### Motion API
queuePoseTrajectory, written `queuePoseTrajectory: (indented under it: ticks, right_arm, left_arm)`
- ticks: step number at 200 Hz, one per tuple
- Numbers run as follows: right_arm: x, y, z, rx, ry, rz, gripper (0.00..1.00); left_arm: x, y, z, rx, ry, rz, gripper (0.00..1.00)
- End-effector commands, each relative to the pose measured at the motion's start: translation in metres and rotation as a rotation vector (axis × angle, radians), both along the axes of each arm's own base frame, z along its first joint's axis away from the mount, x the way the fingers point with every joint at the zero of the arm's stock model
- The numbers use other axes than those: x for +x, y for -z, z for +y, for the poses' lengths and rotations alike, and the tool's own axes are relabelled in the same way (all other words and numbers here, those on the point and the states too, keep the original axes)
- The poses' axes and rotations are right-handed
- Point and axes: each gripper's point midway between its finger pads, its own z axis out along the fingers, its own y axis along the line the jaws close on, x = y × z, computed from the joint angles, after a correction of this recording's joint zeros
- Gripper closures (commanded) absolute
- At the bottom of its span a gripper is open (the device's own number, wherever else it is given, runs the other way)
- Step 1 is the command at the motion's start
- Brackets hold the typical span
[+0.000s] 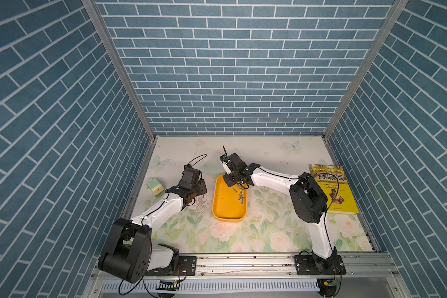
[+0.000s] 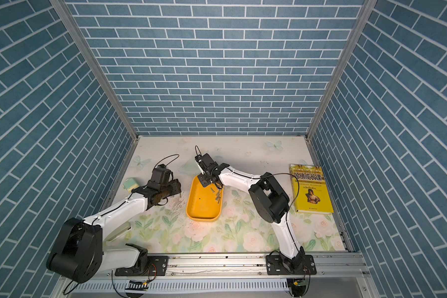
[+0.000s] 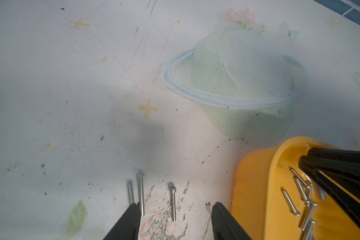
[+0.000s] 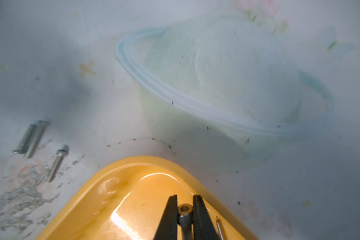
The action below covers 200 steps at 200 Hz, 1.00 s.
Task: Take out the screws from the storage box
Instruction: Pick up the screw from the storage box, then place the screw at the center of the board.
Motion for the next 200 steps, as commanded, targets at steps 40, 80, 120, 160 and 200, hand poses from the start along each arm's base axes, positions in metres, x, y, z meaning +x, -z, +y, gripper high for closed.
queuePoseTrajectory:
  ticks: [40, 80, 120, 160, 200]
  right_arm:
    - [0.016, -0.066, -0.014, 0.092, 0.030, -0.180, 1.00]
    - [0.021, -0.071, -0.062, 0.127, 0.134, -0.218, 1.00]
    - [0.024, -0.055, -0.123, 0.121, 0.264, -0.231, 1.00]
    - [0.023, -0.037, -0.168, 0.114, 0.354, -0.228, 1.00]
    - [0.027, -0.018, -0.199, 0.100, 0.408, -0.214, 1.00]
  left_arm:
    - [-0.004, -0.012, 0.007, 0.013, -0.005, -0.055, 0.40]
    - [-0.001, -0.016, 0.005, 0.008, 0.005, -0.082, 0.40]
    - [0.003, -0.036, -0.001, 0.042, -0.005, -0.154, 0.39]
    - [0.009, -0.066, -0.067, 0.030, 0.137, -0.211, 0.26]
    - [0.011, -0.068, -0.140, -0.025, 0.281, -0.176, 0.22]
